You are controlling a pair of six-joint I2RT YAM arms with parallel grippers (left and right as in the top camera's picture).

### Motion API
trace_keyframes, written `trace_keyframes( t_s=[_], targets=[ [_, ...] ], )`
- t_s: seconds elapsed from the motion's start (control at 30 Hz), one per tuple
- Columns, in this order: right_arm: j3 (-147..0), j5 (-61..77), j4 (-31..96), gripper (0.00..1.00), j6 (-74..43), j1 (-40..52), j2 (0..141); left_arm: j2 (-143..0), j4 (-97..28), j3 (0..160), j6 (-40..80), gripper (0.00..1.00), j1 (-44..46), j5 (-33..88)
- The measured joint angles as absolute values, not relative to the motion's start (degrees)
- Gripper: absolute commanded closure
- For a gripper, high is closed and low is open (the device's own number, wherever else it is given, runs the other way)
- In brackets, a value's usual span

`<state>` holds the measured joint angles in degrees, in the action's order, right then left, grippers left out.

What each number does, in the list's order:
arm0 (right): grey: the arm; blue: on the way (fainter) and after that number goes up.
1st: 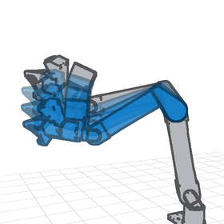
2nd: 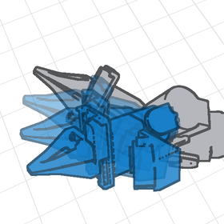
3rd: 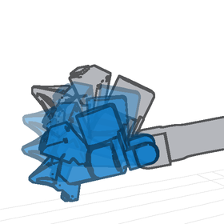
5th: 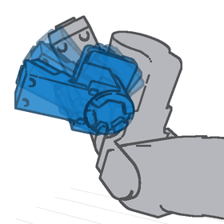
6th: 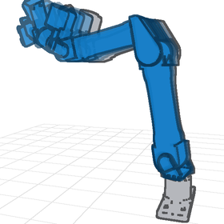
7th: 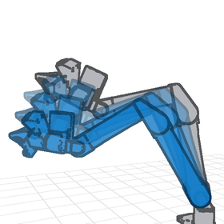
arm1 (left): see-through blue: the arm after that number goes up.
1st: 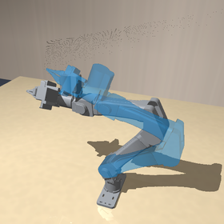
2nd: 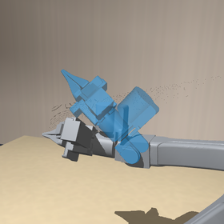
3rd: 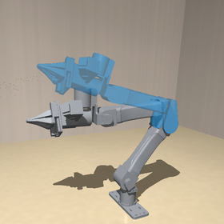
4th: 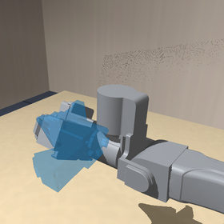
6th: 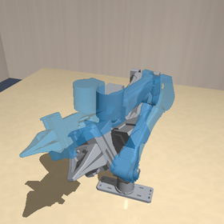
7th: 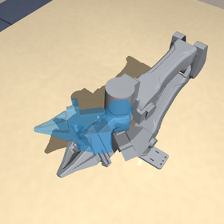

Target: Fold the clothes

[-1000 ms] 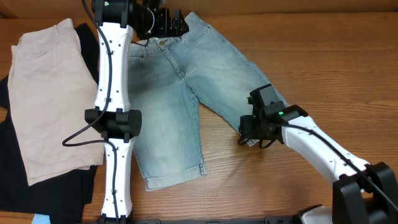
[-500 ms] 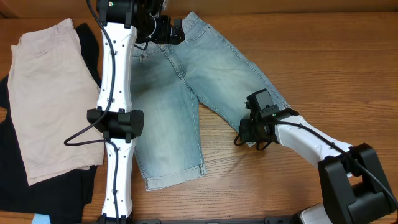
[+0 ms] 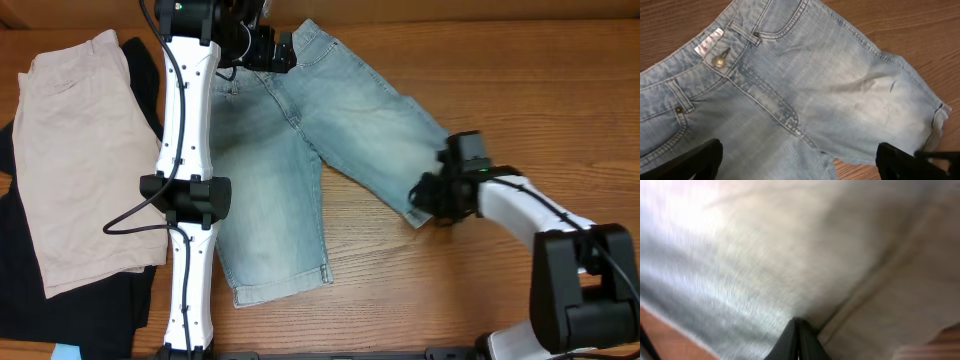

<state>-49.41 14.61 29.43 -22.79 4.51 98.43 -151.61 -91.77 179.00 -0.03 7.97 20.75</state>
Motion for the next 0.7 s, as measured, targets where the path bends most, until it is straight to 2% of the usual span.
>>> trace_keyframes(
  t_s=[0.23, 0.5, 0.6, 0.7],
  targets=[
    [-49.4, 13.6, 22.9, 0.94, -20.4, -7.5, 99.4, -151.6, -91.7, 179.0, -0.2, 0.0, 8.3, 20.8],
    [-50.9, 11.0, 20.5, 0.9, -18.3, -15.5, 100.3, -151.6, -90.4, 179.0, -0.2, 0.0, 8.3, 20.8],
    [-55.8, 11.9, 26.6, 0.77, -16.4, -16.9, 101.0, -151.6, -90.0, 179.0, -0.2, 0.0, 8.3, 20.7],
    [-62.4, 14.4, 35.2, 0.56, -14.4, -17.1, 101.0, -151.6, -89.9, 179.0, -0.2, 0.0, 8.3, 19.6]
  ],
)
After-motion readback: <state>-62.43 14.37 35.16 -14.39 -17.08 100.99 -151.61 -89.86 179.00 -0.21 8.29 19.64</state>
